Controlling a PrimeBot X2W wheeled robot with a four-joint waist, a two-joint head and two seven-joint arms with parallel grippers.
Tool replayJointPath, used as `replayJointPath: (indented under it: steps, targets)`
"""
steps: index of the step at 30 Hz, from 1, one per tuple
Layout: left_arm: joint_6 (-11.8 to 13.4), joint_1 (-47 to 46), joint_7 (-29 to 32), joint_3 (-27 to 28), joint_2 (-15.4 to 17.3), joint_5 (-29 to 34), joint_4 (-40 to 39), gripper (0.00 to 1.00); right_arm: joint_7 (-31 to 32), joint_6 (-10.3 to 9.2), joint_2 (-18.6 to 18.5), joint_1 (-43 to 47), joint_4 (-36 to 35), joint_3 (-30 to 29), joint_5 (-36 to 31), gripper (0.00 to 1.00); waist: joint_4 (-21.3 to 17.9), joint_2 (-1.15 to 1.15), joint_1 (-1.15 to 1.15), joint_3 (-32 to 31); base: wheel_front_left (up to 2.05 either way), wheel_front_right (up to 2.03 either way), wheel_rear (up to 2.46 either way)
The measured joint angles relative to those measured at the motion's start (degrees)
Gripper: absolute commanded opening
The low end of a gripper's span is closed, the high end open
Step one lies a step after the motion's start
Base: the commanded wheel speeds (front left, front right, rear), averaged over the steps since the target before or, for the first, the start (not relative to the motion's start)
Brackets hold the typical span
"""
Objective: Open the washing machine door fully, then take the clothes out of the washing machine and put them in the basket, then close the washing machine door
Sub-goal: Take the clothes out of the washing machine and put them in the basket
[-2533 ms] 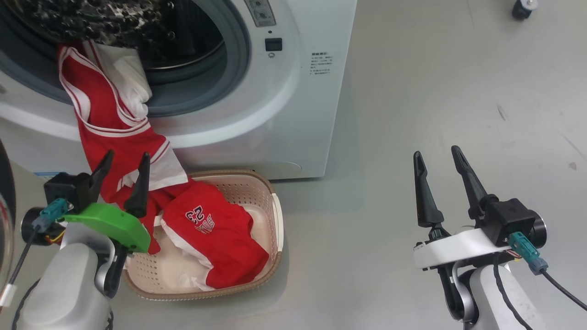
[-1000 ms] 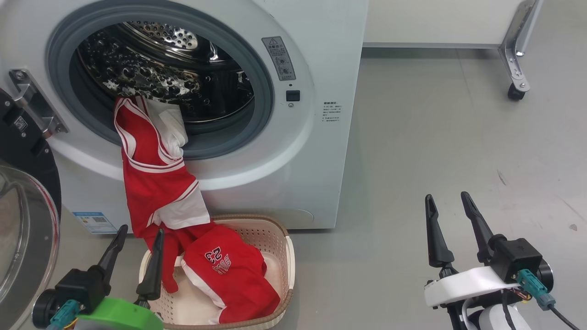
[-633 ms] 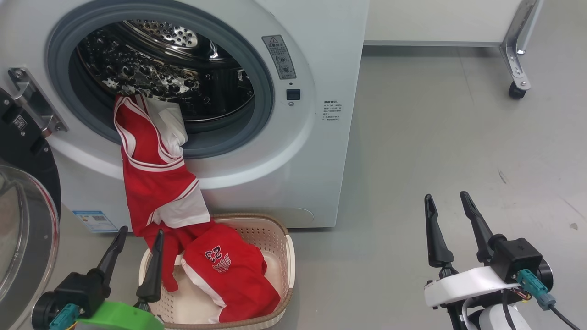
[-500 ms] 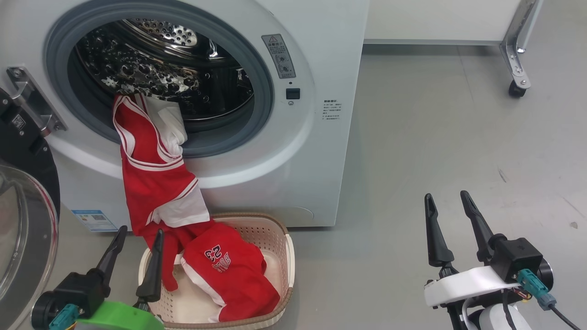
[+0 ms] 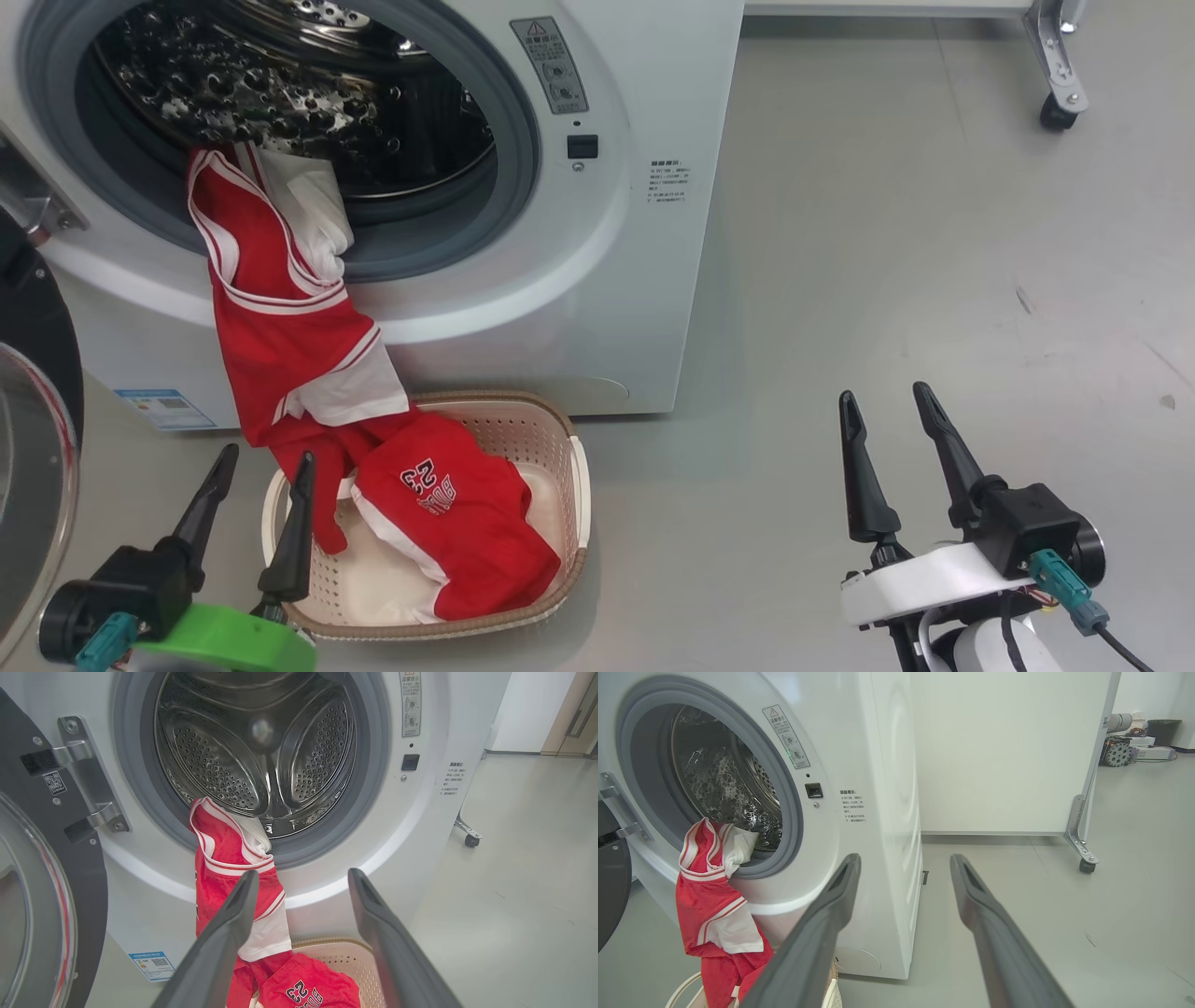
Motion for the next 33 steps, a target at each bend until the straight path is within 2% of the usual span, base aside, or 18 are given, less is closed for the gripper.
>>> replayJointPath:
  steps: [7,10,15,28,33]
  targets:
    - [0.00,-3.46,0.35,0.29,1.53,0.00,0.96,1.00,0.00,-0.16,-0.01,-1.27,-1.22,1.88,-0.41,1.00,-0.69,0.00,0.00,4.31,0.00,0.00,0.00]
    - [0.00,-7.76,1.89,0.77,2.98,-0.07,1.22,1.00,0.00,-0.58,-0.03,-2.39,-1.59,2.96,-1.31,1.00,-1.20,0.00,0.00,7.16,0.00,0.00,0.00]
    - [0.00,-13.20,3.91,1.86,3.32,-2.57,1.67,1.00,0.00,-1.16,-0.05,-4.80,-2.30,4.25,-1.31,1.00,-2.17,0.00,0.00,10.73,0.00,0.00,0.00]
    - [0.05,-29.11,15.39,6.54,8.59,-6.27,8.57,1.00,0.00,-3.52,-0.15,-8.66,-4.20,7.79,0.04,1.00,-6.89,0.00,0.01,18.40,0.00,0.00,0.00]
    - [1.89,-34.83,19.28,8.11,11.40,-6.12,12.14,1.00,0.00,-3.89,-0.21,-9.96,-4.77,9.35,1.26,1.00,-8.92,0.00,0.01,21.14,0.00,0.00,0.00]
